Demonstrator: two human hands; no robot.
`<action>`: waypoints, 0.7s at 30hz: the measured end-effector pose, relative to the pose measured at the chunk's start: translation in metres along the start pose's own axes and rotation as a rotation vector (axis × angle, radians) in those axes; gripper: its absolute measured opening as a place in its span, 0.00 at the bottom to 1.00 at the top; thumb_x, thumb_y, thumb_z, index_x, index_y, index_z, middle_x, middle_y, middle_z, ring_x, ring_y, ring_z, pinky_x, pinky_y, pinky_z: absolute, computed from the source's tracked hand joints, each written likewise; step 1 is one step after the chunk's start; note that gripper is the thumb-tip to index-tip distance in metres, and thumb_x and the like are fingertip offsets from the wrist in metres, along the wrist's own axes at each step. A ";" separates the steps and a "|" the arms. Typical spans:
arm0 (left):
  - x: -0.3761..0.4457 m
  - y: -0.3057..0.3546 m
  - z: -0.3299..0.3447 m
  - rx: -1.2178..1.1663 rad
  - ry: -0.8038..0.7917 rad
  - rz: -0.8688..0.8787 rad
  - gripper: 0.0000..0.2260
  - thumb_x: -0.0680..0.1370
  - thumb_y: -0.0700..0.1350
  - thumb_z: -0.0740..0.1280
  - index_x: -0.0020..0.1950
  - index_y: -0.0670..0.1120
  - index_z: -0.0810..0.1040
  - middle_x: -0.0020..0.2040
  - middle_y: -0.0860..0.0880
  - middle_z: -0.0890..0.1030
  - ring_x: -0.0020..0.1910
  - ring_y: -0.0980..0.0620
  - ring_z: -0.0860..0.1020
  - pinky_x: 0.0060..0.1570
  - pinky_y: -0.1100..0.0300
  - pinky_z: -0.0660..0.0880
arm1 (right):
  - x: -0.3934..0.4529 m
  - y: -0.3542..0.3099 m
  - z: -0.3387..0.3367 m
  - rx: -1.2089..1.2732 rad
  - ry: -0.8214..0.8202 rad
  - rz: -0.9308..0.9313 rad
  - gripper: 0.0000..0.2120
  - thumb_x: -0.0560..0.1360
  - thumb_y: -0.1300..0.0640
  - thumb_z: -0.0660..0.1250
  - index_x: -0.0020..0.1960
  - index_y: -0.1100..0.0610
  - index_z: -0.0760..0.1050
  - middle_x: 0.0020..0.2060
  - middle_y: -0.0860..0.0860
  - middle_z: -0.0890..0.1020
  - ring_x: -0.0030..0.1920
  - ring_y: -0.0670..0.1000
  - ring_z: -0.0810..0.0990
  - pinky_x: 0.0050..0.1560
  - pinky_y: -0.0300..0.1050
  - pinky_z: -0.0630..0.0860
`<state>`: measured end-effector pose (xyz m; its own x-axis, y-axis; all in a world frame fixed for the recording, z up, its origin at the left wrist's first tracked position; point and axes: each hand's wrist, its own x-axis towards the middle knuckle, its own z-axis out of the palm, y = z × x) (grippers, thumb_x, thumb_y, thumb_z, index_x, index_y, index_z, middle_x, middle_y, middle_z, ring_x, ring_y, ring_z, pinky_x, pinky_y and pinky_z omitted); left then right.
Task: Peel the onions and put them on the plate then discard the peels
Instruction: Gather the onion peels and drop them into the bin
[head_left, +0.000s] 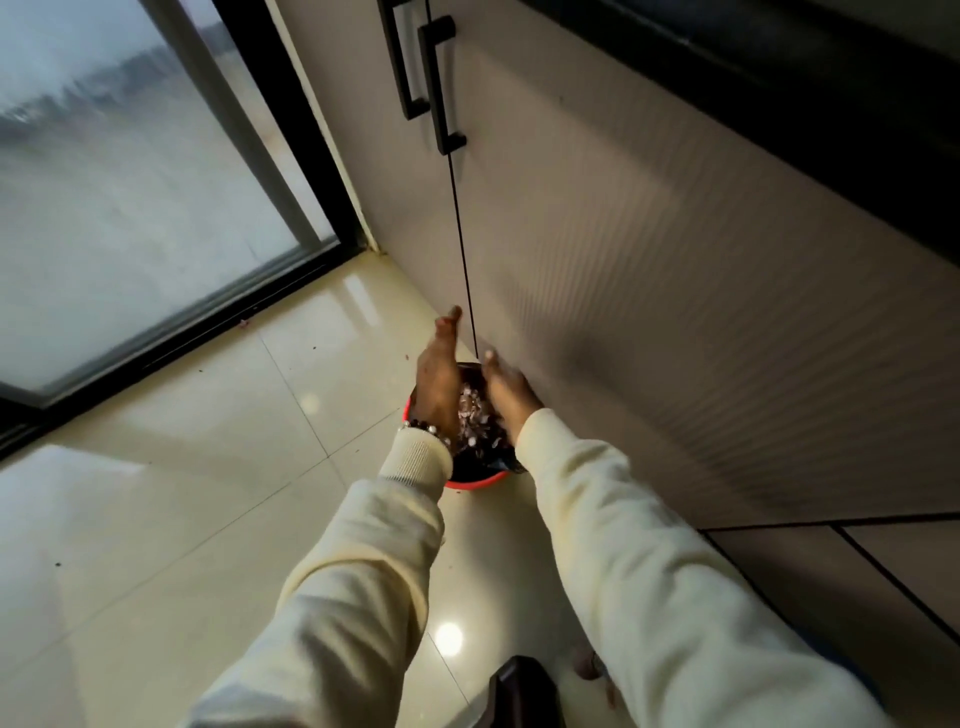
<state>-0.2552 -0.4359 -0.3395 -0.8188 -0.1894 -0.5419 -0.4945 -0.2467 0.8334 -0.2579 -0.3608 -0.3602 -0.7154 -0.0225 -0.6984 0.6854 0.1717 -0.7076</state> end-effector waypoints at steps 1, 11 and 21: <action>-0.003 -0.007 -0.001 0.086 -0.024 -0.013 0.22 0.81 0.63 0.52 0.60 0.54 0.80 0.65 0.47 0.79 0.65 0.49 0.75 0.69 0.49 0.68 | -0.006 -0.011 0.003 0.227 -0.003 -0.021 0.35 0.75 0.30 0.56 0.65 0.58 0.75 0.61 0.56 0.80 0.63 0.57 0.78 0.69 0.59 0.70; -0.013 0.020 -0.009 -0.287 0.183 -0.129 0.20 0.79 0.58 0.62 0.54 0.42 0.80 0.51 0.46 0.81 0.55 0.44 0.79 0.57 0.46 0.76 | -0.038 0.001 0.000 -0.110 -0.010 -0.177 0.18 0.82 0.47 0.58 0.62 0.56 0.79 0.56 0.56 0.83 0.58 0.57 0.81 0.65 0.54 0.74; -0.091 0.065 0.021 -0.162 0.373 0.216 0.08 0.78 0.38 0.65 0.54 0.40 0.81 0.41 0.44 0.84 0.36 0.47 0.83 0.44 0.50 0.81 | -0.148 -0.062 -0.036 0.178 0.278 -0.500 0.08 0.78 0.60 0.67 0.42 0.61 0.81 0.30 0.52 0.80 0.29 0.49 0.77 0.37 0.50 0.81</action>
<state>-0.2192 -0.4145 -0.2333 -0.7225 -0.5744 -0.3848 -0.2478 -0.3044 0.9197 -0.1996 -0.3327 -0.2097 -0.9493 0.2051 -0.2382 0.2510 0.0383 -0.9672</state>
